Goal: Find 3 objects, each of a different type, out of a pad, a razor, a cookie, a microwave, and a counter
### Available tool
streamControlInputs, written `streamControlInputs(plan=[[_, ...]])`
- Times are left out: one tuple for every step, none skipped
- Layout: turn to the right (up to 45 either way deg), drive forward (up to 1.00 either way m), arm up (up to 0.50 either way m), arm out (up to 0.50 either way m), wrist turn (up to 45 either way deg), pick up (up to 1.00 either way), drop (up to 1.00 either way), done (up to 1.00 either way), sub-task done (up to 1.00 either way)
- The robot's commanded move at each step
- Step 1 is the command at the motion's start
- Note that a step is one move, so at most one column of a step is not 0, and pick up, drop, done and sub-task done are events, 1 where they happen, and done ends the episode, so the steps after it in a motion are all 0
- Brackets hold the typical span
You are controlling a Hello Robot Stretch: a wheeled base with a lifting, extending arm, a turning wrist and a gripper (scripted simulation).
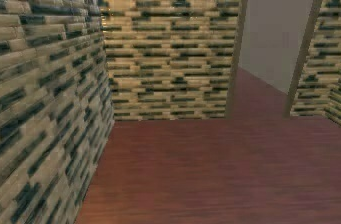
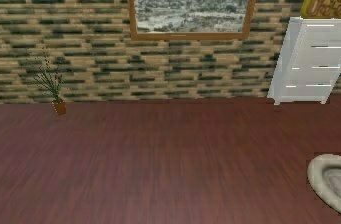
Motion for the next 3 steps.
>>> streamControlInputs(plan=[[-3.0,0.00,0.00,0.00,0.0,0.00,0.00,0.00,0.00],[0.0,0.15,0.00,0.00,0.0,0.00,0.00,0.00,0.00],[30.0,0.00,0.00,0.00,0.0,0.00,0.00,0.00,0.00]])
